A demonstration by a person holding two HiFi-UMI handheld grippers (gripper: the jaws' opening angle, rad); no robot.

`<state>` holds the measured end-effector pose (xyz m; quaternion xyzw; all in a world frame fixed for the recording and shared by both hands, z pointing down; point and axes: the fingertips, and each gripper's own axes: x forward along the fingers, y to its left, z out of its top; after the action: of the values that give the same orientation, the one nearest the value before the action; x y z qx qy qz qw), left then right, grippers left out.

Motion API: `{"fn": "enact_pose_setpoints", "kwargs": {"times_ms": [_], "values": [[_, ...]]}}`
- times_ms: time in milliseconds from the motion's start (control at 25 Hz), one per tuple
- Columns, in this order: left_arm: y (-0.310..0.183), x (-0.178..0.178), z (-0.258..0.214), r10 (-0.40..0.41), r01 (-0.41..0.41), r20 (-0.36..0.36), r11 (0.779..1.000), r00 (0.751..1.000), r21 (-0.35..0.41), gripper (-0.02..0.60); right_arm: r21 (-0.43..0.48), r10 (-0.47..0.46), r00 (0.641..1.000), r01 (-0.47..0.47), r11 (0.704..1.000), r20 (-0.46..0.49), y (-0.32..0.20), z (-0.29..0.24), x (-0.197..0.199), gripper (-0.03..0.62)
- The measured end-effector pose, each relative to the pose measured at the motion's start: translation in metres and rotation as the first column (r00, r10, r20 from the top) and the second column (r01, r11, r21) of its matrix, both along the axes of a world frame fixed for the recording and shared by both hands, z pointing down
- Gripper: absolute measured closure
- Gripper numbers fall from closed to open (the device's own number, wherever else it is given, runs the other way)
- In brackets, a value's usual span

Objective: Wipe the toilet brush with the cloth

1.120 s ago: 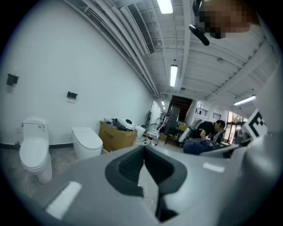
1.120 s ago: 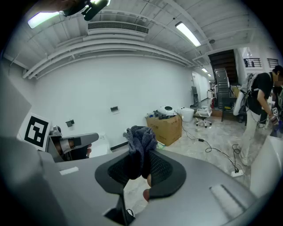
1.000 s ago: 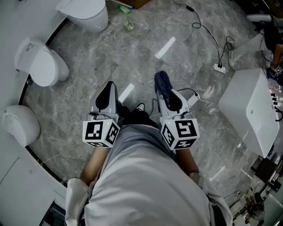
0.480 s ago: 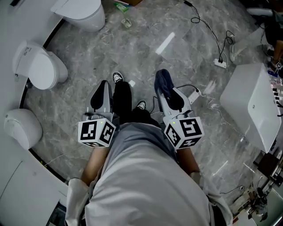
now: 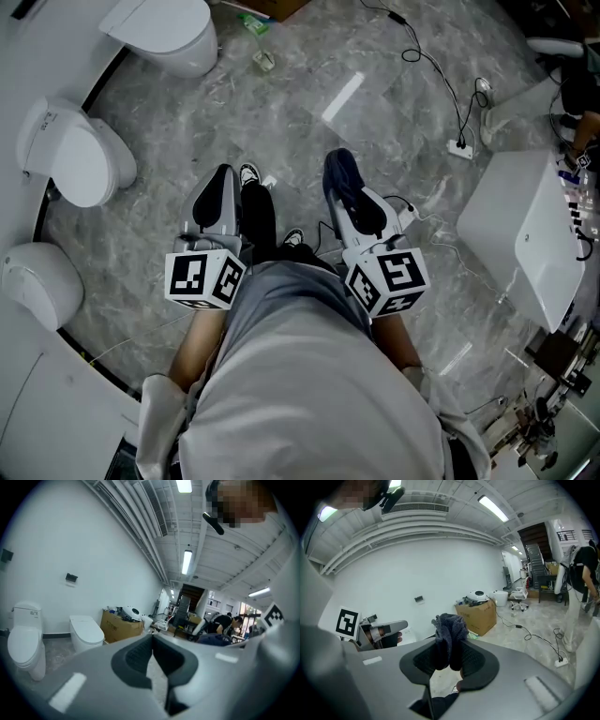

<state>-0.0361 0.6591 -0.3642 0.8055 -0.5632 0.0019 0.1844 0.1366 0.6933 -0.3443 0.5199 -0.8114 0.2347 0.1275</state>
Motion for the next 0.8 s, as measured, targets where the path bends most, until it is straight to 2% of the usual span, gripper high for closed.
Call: {"fn": "enact_pose_setpoints", "kwargs": {"times_ms": [200, 800], "values": [[-0.056, -0.014, 0.002, 0.033, -0.033, 0.0, 0.999, 0.999, -0.022, 0.581, -0.018, -0.015, 1.0, 0.014, 1.0, -0.011, -0.057, 0.001, -0.018, 0.499], [-0.228, -0.096, -0.013, 0.05, -0.051, -0.008, 0.999, 0.999, -0.02, 0.581, -0.041, -0.028, 0.998, 0.025, 0.999, -0.063, -0.229, -0.012, -0.096, 0.499]]}}
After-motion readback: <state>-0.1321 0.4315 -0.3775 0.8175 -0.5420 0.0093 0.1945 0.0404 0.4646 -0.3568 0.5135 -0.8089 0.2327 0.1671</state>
